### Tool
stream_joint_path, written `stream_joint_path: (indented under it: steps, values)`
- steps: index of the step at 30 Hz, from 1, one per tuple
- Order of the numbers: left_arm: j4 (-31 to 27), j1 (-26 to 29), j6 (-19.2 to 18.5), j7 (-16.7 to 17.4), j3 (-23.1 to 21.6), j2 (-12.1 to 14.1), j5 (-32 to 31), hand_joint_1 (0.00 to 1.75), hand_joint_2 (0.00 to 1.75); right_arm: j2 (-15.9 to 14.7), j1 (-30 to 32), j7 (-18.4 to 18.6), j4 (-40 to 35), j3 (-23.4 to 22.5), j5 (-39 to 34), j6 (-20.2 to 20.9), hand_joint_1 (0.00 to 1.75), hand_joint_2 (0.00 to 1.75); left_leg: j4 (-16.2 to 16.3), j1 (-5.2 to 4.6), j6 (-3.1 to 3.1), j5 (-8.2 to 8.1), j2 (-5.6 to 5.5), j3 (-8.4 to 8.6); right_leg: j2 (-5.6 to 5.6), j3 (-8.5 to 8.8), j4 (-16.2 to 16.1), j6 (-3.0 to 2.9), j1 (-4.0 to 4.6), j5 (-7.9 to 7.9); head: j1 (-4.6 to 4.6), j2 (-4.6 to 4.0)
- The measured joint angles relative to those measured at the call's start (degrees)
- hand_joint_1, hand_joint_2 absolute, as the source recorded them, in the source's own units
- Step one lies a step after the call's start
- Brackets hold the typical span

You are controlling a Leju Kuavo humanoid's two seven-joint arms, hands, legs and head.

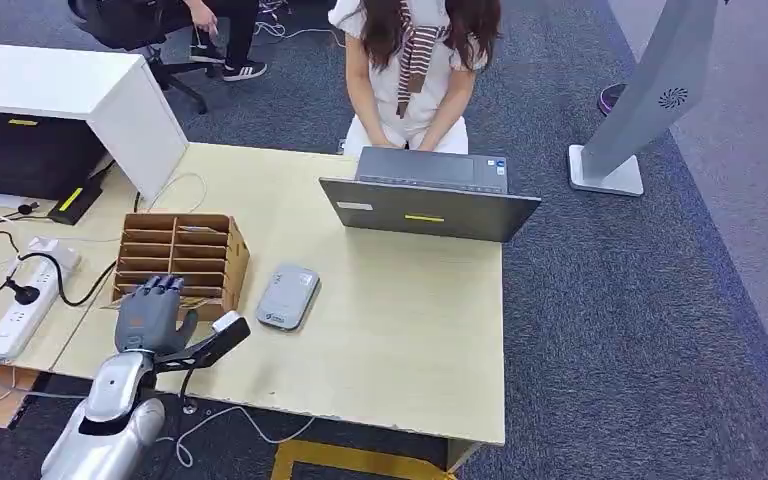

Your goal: Pass the card to the sensor for recognition and then transmit it.

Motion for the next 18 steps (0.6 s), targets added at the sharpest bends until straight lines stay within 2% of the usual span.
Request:
stream_joint_path:
  steps: [18]
  values:
    - [0.30,-0.14,1.53,-0.44,0.00,-0.02,0.33,1.75,1.75,0.00,-0.03,0.02,0.11,0.00,0.15,0.09,0.00,0.00,0.00,0.00,0.00,0.00,0.00,0.00,0.00,0.00,0.00,0.00,0.00,0.00,-0.02,-0.02]
